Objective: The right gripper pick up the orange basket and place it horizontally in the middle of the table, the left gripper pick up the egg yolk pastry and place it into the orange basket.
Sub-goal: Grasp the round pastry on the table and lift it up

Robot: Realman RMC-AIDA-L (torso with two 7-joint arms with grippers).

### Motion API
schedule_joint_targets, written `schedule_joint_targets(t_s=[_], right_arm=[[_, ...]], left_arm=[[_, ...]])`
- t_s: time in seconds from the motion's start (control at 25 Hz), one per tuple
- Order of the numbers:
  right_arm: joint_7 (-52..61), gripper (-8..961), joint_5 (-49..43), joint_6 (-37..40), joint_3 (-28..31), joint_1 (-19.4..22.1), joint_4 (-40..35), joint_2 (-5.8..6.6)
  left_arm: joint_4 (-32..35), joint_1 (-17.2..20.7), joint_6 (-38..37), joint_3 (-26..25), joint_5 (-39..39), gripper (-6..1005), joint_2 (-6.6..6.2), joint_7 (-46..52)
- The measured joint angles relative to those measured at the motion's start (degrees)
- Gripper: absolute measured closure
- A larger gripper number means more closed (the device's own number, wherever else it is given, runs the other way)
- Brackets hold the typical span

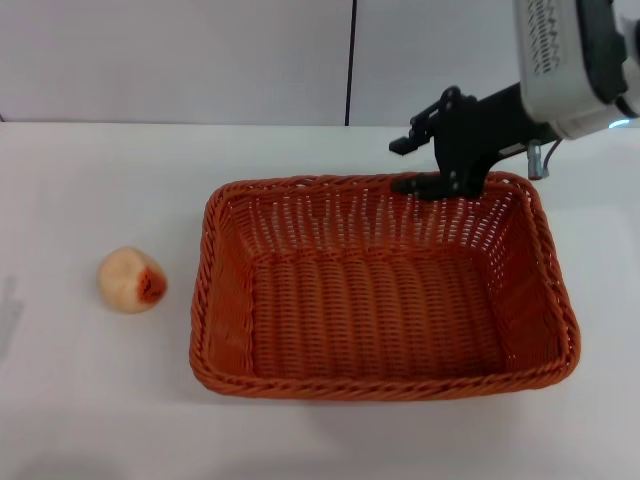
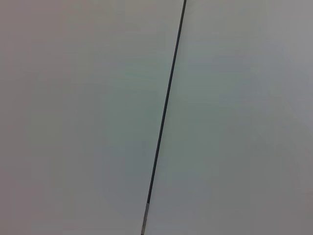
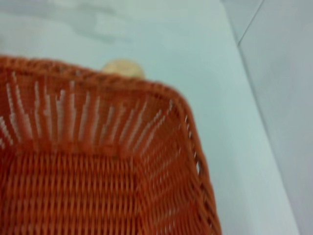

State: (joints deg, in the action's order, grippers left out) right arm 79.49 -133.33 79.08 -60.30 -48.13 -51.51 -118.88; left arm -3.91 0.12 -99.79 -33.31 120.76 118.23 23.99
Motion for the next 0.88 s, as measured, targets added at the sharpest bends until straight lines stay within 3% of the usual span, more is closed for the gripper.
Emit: schedule_joint_targets(t_s=[0.2,0.32,0.36,0.4,0.44,0.48,0.56,0.6,0.64,0.76,0.88], right_arm=[[4.48,527,6.95,5.33,-0.01,5.97,-10.16,-0.08],[5.74,525,17.59,6.44,0.01,13.84,-16.5,-0.09],[5.53,524,27.77,6.49,0.21,20.01,-19.17,-0.11],[5.53,524,27.77,6.49,0.21,20.01,-19.17,-0.11],[3.32,523,38.99,6.53,0.78,25.79,-18.98,-0.13],[3.32,523,38.99,6.53,0.78,25.79,-18.98,-0.13],[-5.05,522,57.25,7.64,1.33,33.51,-12.44,-0.04],[-5.05,521,57.25,7.64,1.33,33.51,-12.44,-0.04],[-8.75,520,61.9,8.56,1.37,35.23,-9.47,-0.03],[-20.34,519,76.13,16.75,4.49,39.65,4.06,-0.08],[-22.0,517,77.88,20.9,7.23,40.22,8.74,-0.12]], left_arm=[[2.27,-1.38,0.08,2.54,-0.02,293,-0.24,0.05],[6.24,-3.36,-0.08,7.34,0.03,295,-0.32,0.87],[8.67,-4.52,0.09,10.51,0.02,295,-0.32,1.74],[10.02,-5.11,0.42,12.27,0.02,296,-0.32,2.51],[11.67,-5.95,0.97,14.57,0.02,297,-0.32,3.74],[11.67,-5.95,0.97,14.57,0.02,298,-0.32,3.74],[14.59,-8.17,3.45,20.44,-0.01,299,-0.31,6.52],[14.59,-8.17,3.45,20.44,-0.01,300,-0.31,6.52],[15.4,-9.44,5.42,23.88,0.01,300,-0.29,6.99],[15.85,-11.37,8.7,28.15,0.01,302,-0.26,7.58],[15.89,-12.61,10.37,30.86,0.0,305,-0.22,8.13]])
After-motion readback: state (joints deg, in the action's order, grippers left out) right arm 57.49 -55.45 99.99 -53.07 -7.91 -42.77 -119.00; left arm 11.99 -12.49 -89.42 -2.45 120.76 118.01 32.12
